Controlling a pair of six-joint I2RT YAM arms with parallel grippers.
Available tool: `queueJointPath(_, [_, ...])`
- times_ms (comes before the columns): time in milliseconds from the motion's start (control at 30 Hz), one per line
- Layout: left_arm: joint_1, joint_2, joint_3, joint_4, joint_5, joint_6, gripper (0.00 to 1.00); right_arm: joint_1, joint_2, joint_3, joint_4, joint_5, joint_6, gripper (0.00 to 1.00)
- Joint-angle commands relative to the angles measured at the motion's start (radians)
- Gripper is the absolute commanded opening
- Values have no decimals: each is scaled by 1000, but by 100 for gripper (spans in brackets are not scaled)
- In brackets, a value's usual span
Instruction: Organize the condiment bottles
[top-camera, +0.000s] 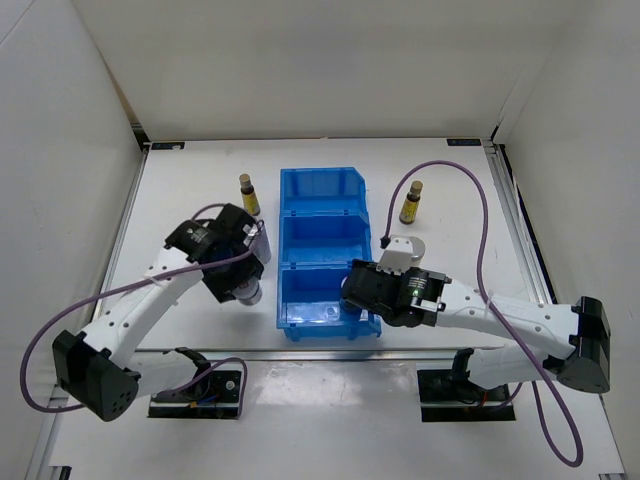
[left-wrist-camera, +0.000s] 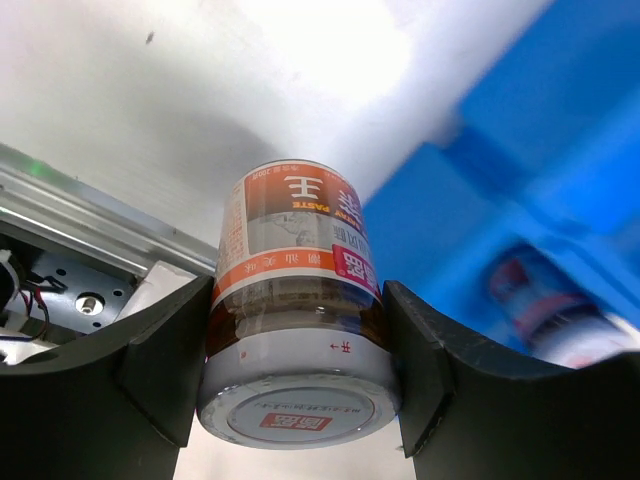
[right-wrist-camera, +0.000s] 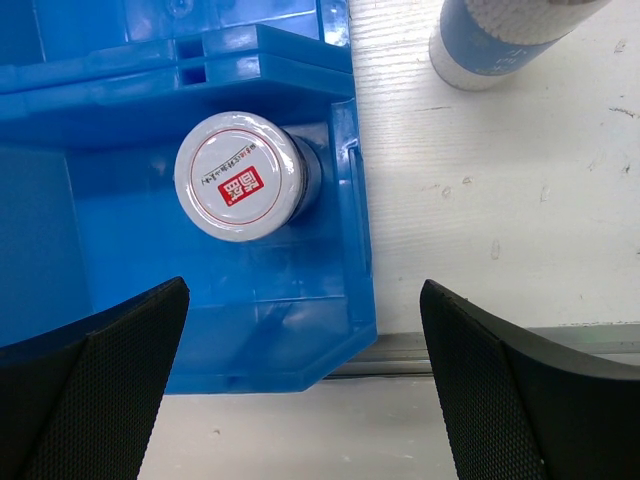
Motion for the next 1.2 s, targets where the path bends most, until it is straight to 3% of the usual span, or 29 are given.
queueJointPath(0, [-4, -51, 180, -84, -92, 48, 11, 5, -38, 11, 15, 28, 28, 100])
queueJointPath(133, [-4, -38, 362, -115, -92, 88, 11, 5, -110, -32, -4, 49, 71, 100])
queueJointPath(267, [-77, 15, 416, -85, -57, 97, 11, 5, -167, -66, -14, 69, 109, 100])
queueJointPath(400, [-204, 127, 417, -14, -16, 97, 11, 5, -177, -78, -14, 69, 122, 100])
queueJointPath(600, [-307, 253, 427, 79, -6, 88, 11, 5, -168, -69, -24, 69, 131, 100])
queueJointPath(767, [-318, 350, 418, 137, 21, 113, 11, 5, -168, -69, -24, 69, 131, 100])
queueJointPath(1033, [-318, 410, 252, 303, 87, 122, 11, 5, -168, -78, -24, 78, 131, 100])
queueJointPath(1167, [-318, 457, 219, 313, 87, 131, 11, 5, -168, -78, -24, 78, 131, 100])
